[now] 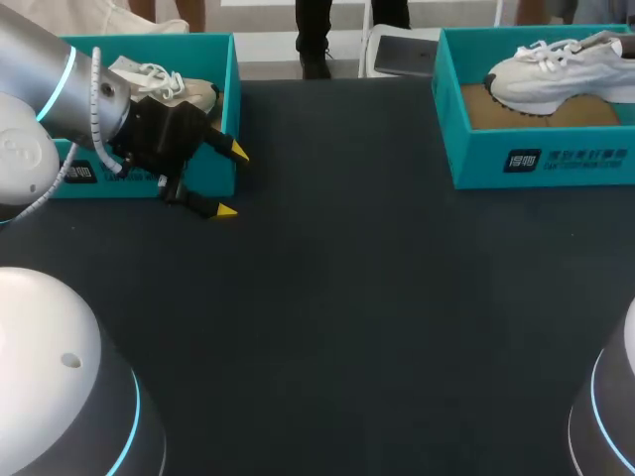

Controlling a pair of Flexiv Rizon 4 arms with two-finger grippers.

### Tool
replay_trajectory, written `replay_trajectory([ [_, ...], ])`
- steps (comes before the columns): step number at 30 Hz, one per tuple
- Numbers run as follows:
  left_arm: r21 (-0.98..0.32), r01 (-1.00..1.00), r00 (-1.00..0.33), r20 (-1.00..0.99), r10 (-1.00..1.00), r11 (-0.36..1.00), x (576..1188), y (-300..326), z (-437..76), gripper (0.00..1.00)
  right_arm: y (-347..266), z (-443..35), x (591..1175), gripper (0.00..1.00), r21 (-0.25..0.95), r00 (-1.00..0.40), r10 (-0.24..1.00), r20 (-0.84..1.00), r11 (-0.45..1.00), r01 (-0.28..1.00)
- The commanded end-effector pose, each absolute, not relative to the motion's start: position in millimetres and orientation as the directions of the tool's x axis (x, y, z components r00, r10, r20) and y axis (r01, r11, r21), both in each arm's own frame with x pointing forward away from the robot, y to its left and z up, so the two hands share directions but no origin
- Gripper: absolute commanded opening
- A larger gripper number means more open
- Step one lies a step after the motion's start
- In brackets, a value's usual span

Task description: Take the shoe out of the shoebox, open the shoe tongue, remove and reinsert the insole, then place the shoe into the shoebox

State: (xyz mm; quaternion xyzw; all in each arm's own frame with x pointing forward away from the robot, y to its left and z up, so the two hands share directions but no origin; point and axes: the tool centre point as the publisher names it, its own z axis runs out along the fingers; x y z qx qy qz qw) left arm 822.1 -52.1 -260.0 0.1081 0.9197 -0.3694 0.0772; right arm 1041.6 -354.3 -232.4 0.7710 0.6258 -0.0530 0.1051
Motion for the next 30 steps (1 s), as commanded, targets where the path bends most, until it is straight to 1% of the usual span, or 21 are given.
replay_trajectory([
  [1, -0.661, 0.256, -0.965, -0.222, 0.142, 0.705, 822, -52, -260, 1.0, -357, -241, 1053, 0.0, 0.088, 0.214, 0.954, -0.21, -0.199, 0.976],
  [17, -0.661, 0.256, -0.965, -0.222, 0.142, 0.705, 822, -52, -260, 1.0, -358, -281, 1066, 0.0, 0.067, 0.21, 0.956, -0.205, -0.2, 0.977],
  [25, -0.661, 0.256, -0.965, -0.222, 0.142, 0.705, 822, -52, -260, 1.0, -355, -301, 1060, 0.0, 0.042, 0.19, 0.955, -0.227, -0.185, 0.982],
  [30, -0.661, 0.256, -0.965, -0.222, 0.142, 0.705, 822, -52, -260, 1.0, -354, -312, 1048, 0.0, 0.031, 0.211, 0.952, -0.223, -0.209, 0.977],
])
